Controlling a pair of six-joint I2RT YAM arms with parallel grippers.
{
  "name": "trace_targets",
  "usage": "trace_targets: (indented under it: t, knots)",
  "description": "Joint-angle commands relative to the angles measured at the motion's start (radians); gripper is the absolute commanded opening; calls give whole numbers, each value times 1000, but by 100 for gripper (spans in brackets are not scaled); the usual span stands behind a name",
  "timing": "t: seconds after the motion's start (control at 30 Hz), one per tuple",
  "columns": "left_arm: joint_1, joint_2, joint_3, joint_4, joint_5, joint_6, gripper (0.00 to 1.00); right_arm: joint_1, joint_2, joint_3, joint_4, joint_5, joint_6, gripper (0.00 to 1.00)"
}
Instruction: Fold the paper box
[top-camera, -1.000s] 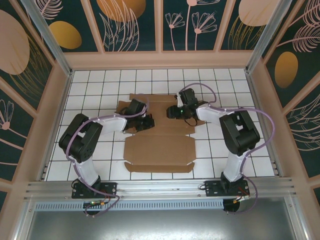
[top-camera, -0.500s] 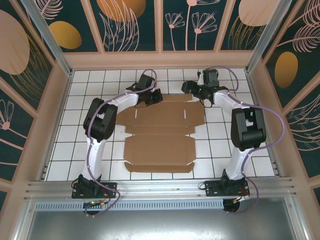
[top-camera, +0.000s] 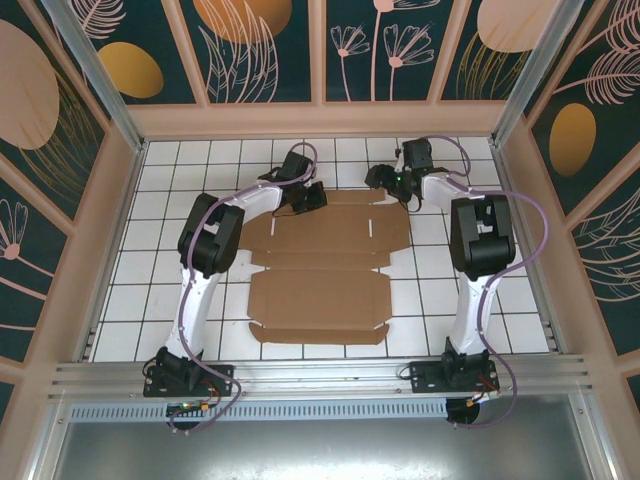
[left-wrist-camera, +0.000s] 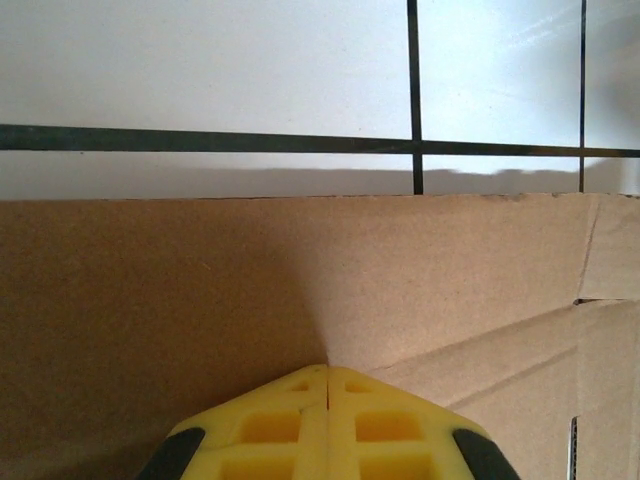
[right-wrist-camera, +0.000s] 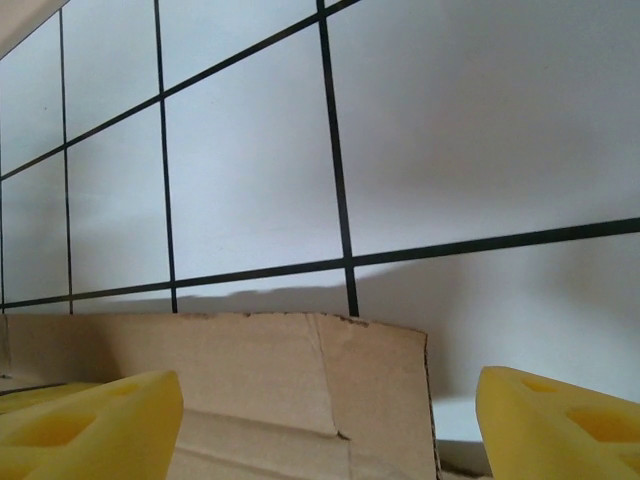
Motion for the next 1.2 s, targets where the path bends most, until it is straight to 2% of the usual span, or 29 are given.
trace_targets:
  t: [0.0,0.27,0.63,0.9,1.0,1.17]
  knots:
    - [6,34,-36,-42,-10,19,0,-10,50,63,-40,-10,-10,78]
    - [6,37,-57,-28,-11,21,0,-3,88,74,-5,-132,28,78]
    - [6,34,-53,-29,-18,27,0,29,42,11,89,-266,73,74]
    - [6,37,-59,-22,-12,22,0,84,118,79,43,-244,45,73]
    - [6,37,-60,-22,-10,20,0,92,131,106,0,-200,17,72]
    - [8,6,-53,-15,-6,20,0,66,13,54,-5,-146,-9,72]
